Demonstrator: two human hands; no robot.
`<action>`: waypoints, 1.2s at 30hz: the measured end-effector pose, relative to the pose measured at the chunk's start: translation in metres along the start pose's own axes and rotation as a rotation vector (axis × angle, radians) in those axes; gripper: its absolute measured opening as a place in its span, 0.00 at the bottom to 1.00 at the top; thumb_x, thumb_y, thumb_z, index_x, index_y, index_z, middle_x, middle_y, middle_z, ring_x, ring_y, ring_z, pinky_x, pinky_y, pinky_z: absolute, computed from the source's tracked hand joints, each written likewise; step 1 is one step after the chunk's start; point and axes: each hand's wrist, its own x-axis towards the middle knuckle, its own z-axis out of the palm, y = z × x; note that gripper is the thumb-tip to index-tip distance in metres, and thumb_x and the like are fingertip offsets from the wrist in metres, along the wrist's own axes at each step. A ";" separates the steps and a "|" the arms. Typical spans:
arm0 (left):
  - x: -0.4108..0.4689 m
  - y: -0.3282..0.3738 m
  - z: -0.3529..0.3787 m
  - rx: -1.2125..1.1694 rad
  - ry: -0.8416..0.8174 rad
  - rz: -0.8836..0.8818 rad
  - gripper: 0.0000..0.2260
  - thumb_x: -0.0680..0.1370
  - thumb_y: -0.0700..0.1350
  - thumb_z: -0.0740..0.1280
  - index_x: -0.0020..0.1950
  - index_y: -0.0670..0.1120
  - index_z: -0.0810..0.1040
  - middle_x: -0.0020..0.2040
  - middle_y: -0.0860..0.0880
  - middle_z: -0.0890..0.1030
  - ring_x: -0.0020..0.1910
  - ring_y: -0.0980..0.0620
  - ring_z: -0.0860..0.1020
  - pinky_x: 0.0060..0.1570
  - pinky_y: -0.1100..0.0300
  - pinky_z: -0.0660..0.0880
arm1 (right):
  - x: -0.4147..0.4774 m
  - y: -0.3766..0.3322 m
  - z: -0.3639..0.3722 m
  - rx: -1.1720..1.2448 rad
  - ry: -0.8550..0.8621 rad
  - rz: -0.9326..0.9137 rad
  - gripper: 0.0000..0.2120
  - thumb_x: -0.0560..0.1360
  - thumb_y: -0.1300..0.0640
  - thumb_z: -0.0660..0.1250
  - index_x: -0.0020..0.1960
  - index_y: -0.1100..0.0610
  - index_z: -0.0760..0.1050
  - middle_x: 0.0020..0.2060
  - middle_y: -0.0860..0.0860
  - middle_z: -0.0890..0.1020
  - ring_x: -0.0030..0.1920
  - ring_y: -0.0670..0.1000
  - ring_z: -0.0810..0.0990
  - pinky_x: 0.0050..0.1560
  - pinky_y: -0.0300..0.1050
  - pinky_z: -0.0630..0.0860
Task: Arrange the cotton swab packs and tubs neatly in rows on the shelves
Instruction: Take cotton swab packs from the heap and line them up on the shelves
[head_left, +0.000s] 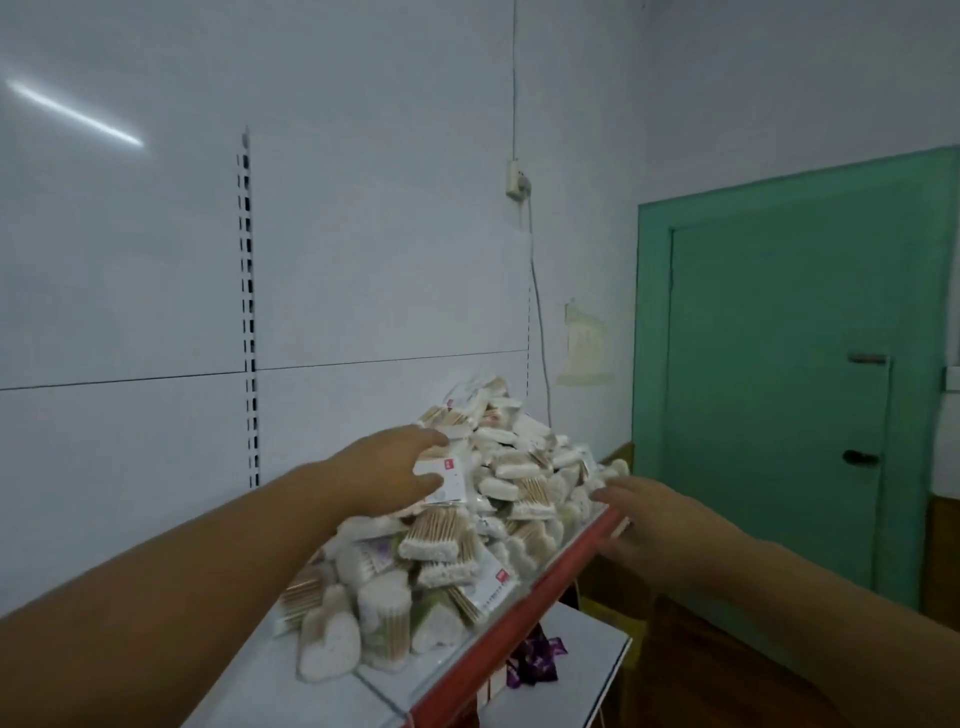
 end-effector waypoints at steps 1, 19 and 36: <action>0.016 0.002 -0.001 0.013 0.011 -0.038 0.24 0.79 0.54 0.62 0.75 0.53 0.64 0.74 0.51 0.67 0.70 0.51 0.67 0.67 0.57 0.64 | 0.013 0.015 0.000 0.036 0.013 -0.002 0.26 0.77 0.44 0.63 0.73 0.44 0.63 0.72 0.43 0.65 0.71 0.46 0.63 0.71 0.47 0.62; 0.217 -0.016 0.027 0.107 -0.117 -0.246 0.21 0.80 0.56 0.62 0.72 0.54 0.67 0.71 0.52 0.70 0.64 0.53 0.71 0.62 0.59 0.66 | 0.306 0.110 0.035 0.407 0.202 -0.173 0.17 0.78 0.51 0.64 0.66 0.52 0.72 0.60 0.46 0.76 0.51 0.45 0.74 0.52 0.38 0.68; 0.288 -0.011 0.022 0.165 0.042 -0.575 0.15 0.79 0.57 0.62 0.65 0.59 0.73 0.59 0.61 0.76 0.40 0.67 0.71 0.43 0.70 0.65 | 0.520 0.115 0.059 0.416 0.117 -0.462 0.10 0.73 0.54 0.70 0.52 0.56 0.81 0.53 0.51 0.82 0.50 0.51 0.79 0.53 0.45 0.76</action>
